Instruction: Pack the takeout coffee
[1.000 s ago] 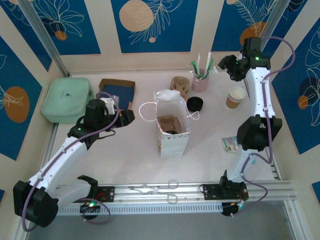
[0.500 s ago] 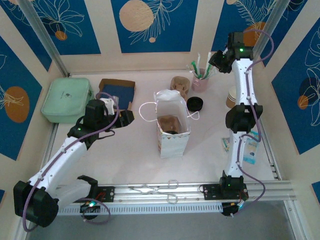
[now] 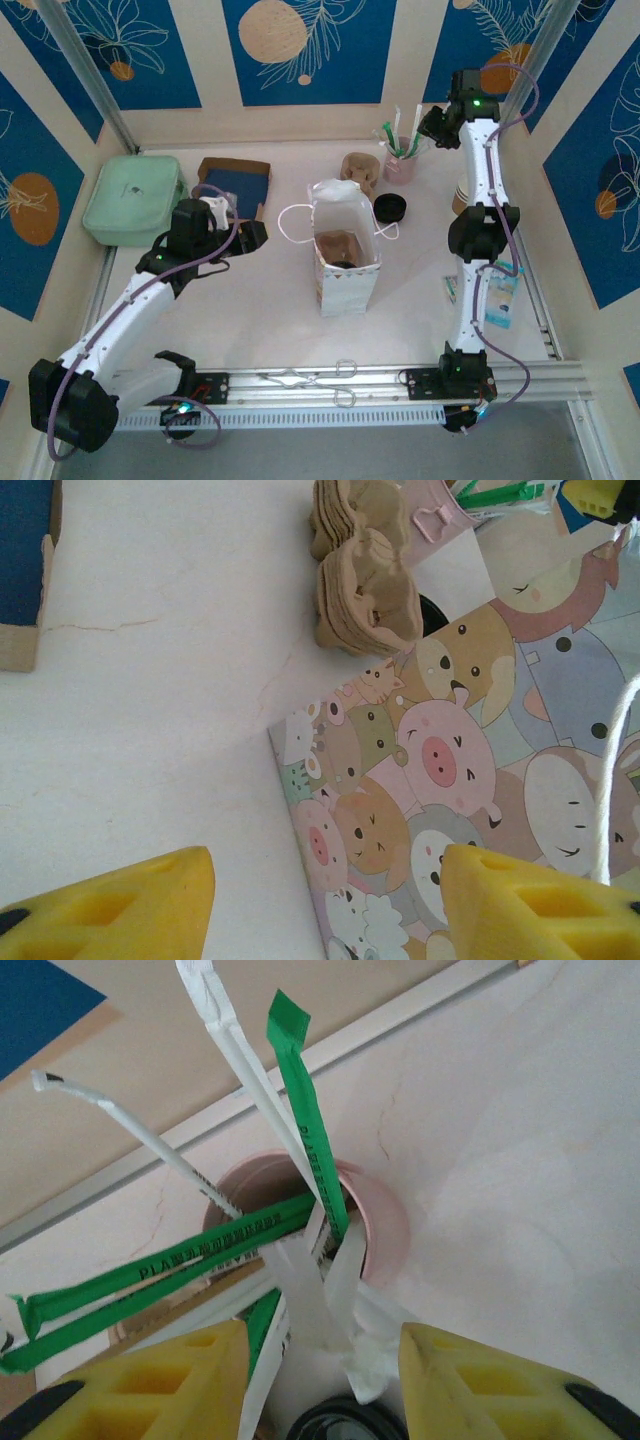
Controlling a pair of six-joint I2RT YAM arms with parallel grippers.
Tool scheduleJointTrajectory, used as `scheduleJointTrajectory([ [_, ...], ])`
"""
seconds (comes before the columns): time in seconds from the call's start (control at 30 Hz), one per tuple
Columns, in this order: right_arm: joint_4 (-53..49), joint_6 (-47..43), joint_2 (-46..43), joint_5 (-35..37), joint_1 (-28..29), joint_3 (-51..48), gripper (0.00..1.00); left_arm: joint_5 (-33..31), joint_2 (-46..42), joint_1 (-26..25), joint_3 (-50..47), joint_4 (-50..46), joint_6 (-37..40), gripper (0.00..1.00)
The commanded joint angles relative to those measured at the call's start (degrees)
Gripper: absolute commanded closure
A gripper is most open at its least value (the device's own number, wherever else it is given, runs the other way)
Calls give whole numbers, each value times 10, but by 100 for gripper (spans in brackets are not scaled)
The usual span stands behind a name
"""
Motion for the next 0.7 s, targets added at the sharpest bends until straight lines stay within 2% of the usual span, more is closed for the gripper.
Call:
scheduleJointTrajectory([
  [0.0,12,-11,18,3,-1,31,57,4,-4,7,-6,-5,10,38],
  [0.2,26,-11,29,4,-1,33,59,-1,-12,8,-6,-13,12,38],
  [0.4,29,-12,32,6,3,34,66,1,-10,9,-5,-11,9,38],
  [0.67,28,-17,28,17,10,42,81,0,-14,11,-5,-15,11,39],
])
